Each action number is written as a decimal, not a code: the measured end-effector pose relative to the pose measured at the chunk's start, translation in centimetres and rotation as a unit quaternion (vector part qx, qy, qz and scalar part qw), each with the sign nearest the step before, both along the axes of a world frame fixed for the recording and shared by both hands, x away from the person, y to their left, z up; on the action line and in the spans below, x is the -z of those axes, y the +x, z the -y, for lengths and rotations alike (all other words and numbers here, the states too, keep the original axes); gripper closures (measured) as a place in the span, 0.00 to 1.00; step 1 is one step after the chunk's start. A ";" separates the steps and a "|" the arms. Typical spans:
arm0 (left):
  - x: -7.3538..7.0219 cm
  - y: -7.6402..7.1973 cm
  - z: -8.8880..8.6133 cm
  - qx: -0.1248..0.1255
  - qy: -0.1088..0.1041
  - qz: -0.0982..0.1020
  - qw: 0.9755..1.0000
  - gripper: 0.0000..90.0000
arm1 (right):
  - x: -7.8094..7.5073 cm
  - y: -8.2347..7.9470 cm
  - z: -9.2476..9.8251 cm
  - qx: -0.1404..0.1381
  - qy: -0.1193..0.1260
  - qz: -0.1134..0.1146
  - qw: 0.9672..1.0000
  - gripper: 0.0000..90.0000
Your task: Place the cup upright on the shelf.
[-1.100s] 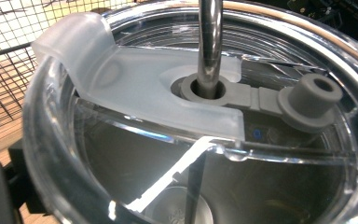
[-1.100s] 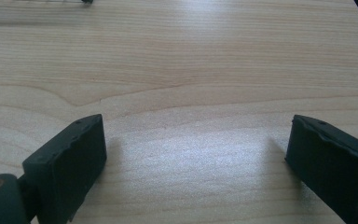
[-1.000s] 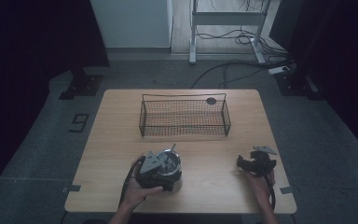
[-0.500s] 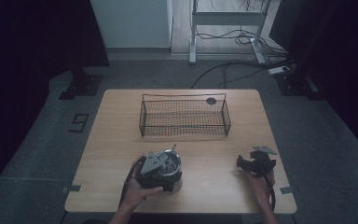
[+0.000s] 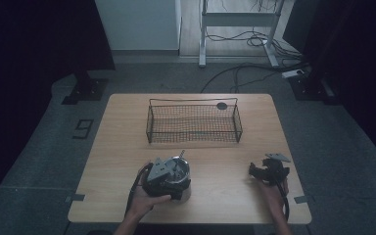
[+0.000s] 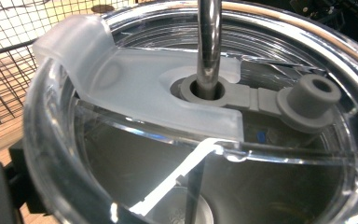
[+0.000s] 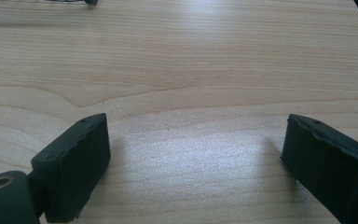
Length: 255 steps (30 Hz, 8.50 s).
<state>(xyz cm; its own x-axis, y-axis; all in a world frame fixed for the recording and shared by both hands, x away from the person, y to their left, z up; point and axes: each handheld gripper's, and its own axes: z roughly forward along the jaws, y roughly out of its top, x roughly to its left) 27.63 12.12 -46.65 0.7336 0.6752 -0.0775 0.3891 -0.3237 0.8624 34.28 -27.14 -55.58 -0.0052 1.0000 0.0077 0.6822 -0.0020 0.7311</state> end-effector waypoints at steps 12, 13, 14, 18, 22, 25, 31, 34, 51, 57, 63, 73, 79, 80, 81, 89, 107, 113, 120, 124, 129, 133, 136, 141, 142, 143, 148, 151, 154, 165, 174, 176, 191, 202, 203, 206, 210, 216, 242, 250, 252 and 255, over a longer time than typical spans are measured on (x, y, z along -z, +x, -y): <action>-1.6 0.5 -1.0 -0.012 -0.013 0.013 1.000 0.04 | 0.0 0.0 0.0 0.001 0.001 0.000 1.000 0.09; -1.8 0.6 -1.1 -0.012 -0.015 0.014 1.000 0.04 | 0.0 0.0 0.0 0.001 0.001 0.000 1.000 0.09; -1.8 0.6 -1.1 -0.012 -0.015 0.014 1.000 0.04 | 0.0 0.0 0.0 0.001 0.001 0.000 1.000 0.09; -2.6 0.9 -1.4 -0.016 -0.017 0.018 1.000 0.04 | 0.0 0.0 0.0 0.001 0.000 0.000 1.000 0.09; -3.5 1.2 -1.6 -0.018 -0.015 0.023 0.999 0.04 | 0.0 0.0 0.0 0.001 0.000 0.000 1.000 0.09; -4.2 1.5 -1.7 -0.020 -0.017 0.027 0.999 0.04 | 0.0 0.0 0.0 0.001 0.000 0.000 1.000 0.09; -5.5 2.2 -1.8 -0.026 -0.016 0.032 0.999 0.04 | 0.0 0.0 0.0 0.002 0.001 0.000 1.000 0.09; -6.1 2.6 -2.1 -0.031 -0.023 0.035 0.999 0.04 | 0.0 0.0 0.0 0.002 0.001 0.000 1.000 0.09; -9.3 5.0 -2.1 -0.070 -0.029 0.048 0.996 0.04 | 0.0 0.0 0.0 0.002 0.001 0.000 1.000 0.09; -9.7 6.3 -1.9 -0.076 -0.029 0.047 0.996 0.04 | 0.0 0.0 0.0 0.000 0.001 0.002 1.000 0.10; -9.9 7.6 -1.7 -0.082 -0.029 0.045 0.995 0.04 | 0.0 0.0 0.0 0.000 0.001 0.001 1.000 0.10; -10.9 9.4 -1.7 -0.092 -0.037 0.046 0.994 0.04 | 0.0 0.0 0.0 0.000 -0.001 0.001 1.000 0.10; -11.7 10.8 -1.4 -0.099 -0.037 0.052 0.993 0.04 | 0.0 0.0 0.0 0.000 0.000 0.002 1.000 0.10; -11.9 11.1 -1.4 -0.100 -0.037 0.053 0.993 0.04 | 0.0 0.0 0.0 -0.001 -0.001 0.002 1.000 0.10; -12.0 11.4 -1.4 -0.101 -0.037 0.053 0.993 0.04 | 0.0 0.0 0.0 -0.001 -0.001 0.002 1.000 0.10; -12.7 13.5 -1.4 -0.111 -0.039 0.059 0.991 0.04 | 0.0 0.0 0.0 -0.001 -0.001 0.002 1.000 0.10; -11.3 18.5 -1.3 -0.145 -0.018 0.058 0.988 0.04 | 0.0 0.0 0.0 0.000 -0.001 0.003 1.000 0.11; -10.6 19.7 -1.0 -0.151 -0.011 0.051 0.987 0.04 | 0.0 0.0 0.0 0.001 -0.001 0.004 1.000 0.11; -9.5 20.8 -0.4 -0.157 -0.003 0.043 0.987 0.04 | 0.0 0.0 0.0 0.001 -0.001 0.003 1.000 0.11; -8.6 21.3 -0.1 -0.168 0.005 0.040 0.985 0.04 | 0.0 0.0 0.0 0.001 -0.001 0.003 1.000 0.11; -7.8 21.7 0.0 -0.179 0.013 0.040 0.983 0.04 | 0.0 0.0 0.0 0.001 -0.001 0.003 1.000 0.11; -6.9 22.3 0.0 -0.190 0.013 0.032 0.981 0.04 | 0.0 0.0 0.0 0.001 -0.001 0.003 1.000 0.11; -6.3 22.5 0.1 -0.195 0.016 0.029 0.980 0.04 | 0.0 0.0 0.0 0.001 -0.001 0.003 1.000 0.11; -5.2 22.9 0.3 -0.192 0.023 0.022 0.981 0.04 | 0.0 0.0 0.0 0.000 -0.001 0.004 1.000 0.11; -4.9 23.0 0.4 -0.191 0.023 0.021 0.981 0.04 | 0.0 0.0 0.0 0.000 -0.001 0.004 1.000 0.11; -4.7 23.1 0.4 -0.189 0.024 0.018 0.981 0.04 | 0.0 0.0 0.0 0.000 -0.001 0.004 1.000 0.12; -3.4 23.4 0.5 -0.189 0.033 0.007 0.981 0.04 | 0.0 0.0 0.0 0.000 -0.001 0.004 1.000 0.12; -2.8 23.6 0.5 -0.194 0.035 0.000 0.980 0.04 | 0.0 0.0 0.0 0.000 -0.001 0.004 1.000 0.12; -2.3 23.6 0.6 -0.193 0.036 -0.003 0.980 0.04 | 0.0 0.0 0.0 0.000 -0.001 0.004 1.000 0.12; -1.0 23.7 1.0 -0.195 0.045 -0.009 0.980 0.04 | 0.0 -0.1 0.0 0.000 -0.002 0.004 1.000 0.12; -0.6 23.0 1.0 -0.183 0.047 0.004 0.982 0.04 | 0.0 -0.1 0.0 -0.001 -0.002 0.005 1.000 0.13; -0.5 22.9 0.7 -0.185 0.042 0.004 0.982 0.04 | 0.0 -0.1 0.0 -0.001 -0.002 0.005 1.000 0.13; -2.3 21.4 0.4 -0.203 0.028 0.026 0.978 0.00 | 0.0 -0.1 0.0 -0.001 -0.002 0.005 1.000 0.13; -3.9 17.9 -0.9 -0.177 0.027 0.056 0.982 0.00 | 0.0 -0.1 -0.1 0.000 -0.003 0.006 1.000 0.13; -4.0 17.4 -1.1 -0.174 0.027 0.057 0.983 0.00 | 0.0 -0.1 -0.1 0.000 -0.003 0.006 1.000 0.13; -4.1 16.5 -1.4 -0.168 0.028 0.059 0.984 0.00 | 0.0 -0.1 -0.1 -0.001 -0.004 0.006 1.000 0.13; -4.2 15.2 -1.8 -0.157 0.024 0.063 0.985 0.00 | 0.0 -0.1 -0.1 0.002 -0.002 0.005 1.000 0.13; -3.9 12.8 -2.5 -0.137 0.016 0.060 0.989 0.00 | 0.0 -0.1 -0.2 0.005 0.000 0.005 1.000 0.13; 3.4 4.6 -7.0 -0.131 0.051 -0.009 0.990 0.05 | 0.0 -0.1 -0.2 0.005 0.000 0.005 1.000 0.13; 5.1 3.9 -6.6 -0.129 0.075 -0.029 0.988 0.04 | 0.0 -0.1 -0.2 0.004 -0.001 0.005 1.000 0.13; 5.5 3.9 -6.5 -0.129 0.081 -0.035 0.988 0.04 | 0.0 -0.1 -0.2 0.004 -0.001 0.005 1.000 0.13; 6.0 3.8 -6.2 -0.125 0.092 -0.044 0.987 0.04 | 0.0 -0.1 -0.2 0.004 -0.001 0.005 1.000 0.13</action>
<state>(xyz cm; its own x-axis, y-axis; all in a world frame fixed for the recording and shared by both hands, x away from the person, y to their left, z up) 31.45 18.32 -52.65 0.5375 0.8432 0.0071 0.5485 -0.3560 0.7566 34.19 -26.98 -55.53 0.0034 1.0000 0.0051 0.6749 -0.0060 0.7379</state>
